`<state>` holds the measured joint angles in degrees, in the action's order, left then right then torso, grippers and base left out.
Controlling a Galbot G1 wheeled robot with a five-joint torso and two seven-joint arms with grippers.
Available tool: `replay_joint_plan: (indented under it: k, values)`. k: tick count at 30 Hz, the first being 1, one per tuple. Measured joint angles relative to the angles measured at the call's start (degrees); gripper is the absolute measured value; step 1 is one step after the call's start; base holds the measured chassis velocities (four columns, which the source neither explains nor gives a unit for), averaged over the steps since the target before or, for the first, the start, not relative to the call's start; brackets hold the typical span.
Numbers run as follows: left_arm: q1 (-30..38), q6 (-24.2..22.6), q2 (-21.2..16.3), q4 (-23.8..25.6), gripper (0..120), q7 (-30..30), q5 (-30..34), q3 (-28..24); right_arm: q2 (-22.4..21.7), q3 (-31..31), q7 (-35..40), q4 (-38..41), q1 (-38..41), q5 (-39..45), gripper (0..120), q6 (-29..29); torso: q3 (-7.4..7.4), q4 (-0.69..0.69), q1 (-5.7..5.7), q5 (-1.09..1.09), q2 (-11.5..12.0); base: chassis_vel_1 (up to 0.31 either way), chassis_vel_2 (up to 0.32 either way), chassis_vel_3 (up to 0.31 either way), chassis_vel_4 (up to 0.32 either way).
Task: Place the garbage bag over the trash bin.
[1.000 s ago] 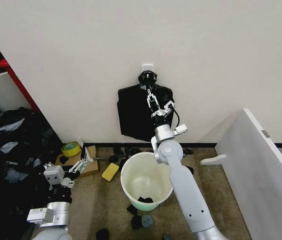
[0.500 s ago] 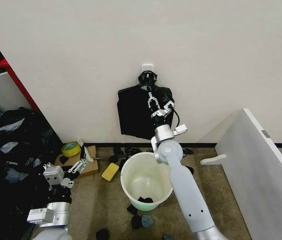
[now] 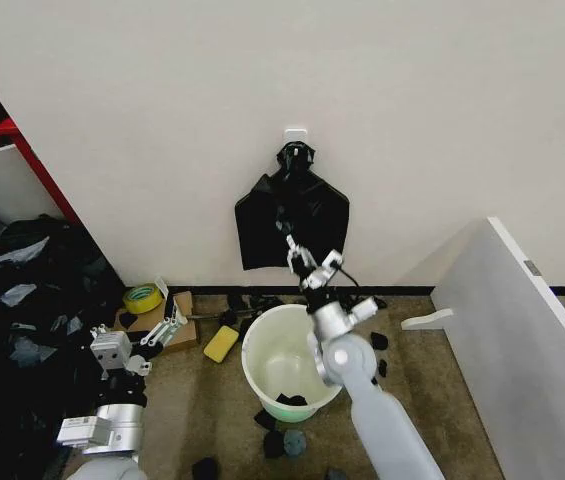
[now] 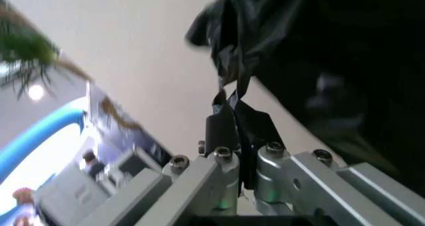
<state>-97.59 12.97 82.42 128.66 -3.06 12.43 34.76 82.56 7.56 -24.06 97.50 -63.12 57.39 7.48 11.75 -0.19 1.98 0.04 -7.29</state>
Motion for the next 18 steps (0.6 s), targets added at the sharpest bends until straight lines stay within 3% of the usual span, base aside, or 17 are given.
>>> replay_joint_plan:
  k: [5, 18]
  values:
    - [-0.1, 0.1, 0.1, 0.4, 100, 0.1, -0.3, -0.4, -3.7, -1.1, -3.8, 0.4, -4.1, -4.0, 0, 0.7, 0.0, 0.0, 0.0, 0.0, 0.0, 0.0, 0.0, 0.0, 0.0]
    - [0.1, 0.0, 0.4, 0.5, 100, 0.2, -0.5, -0.6, -7.4, -1.1, -12.9, -1.9, -7.6, -11.1, 0, 2.2, 0.01, 0.0, 0.01, 0.0, 0.0, 0.0, 0.0, 0.0, 0.0]
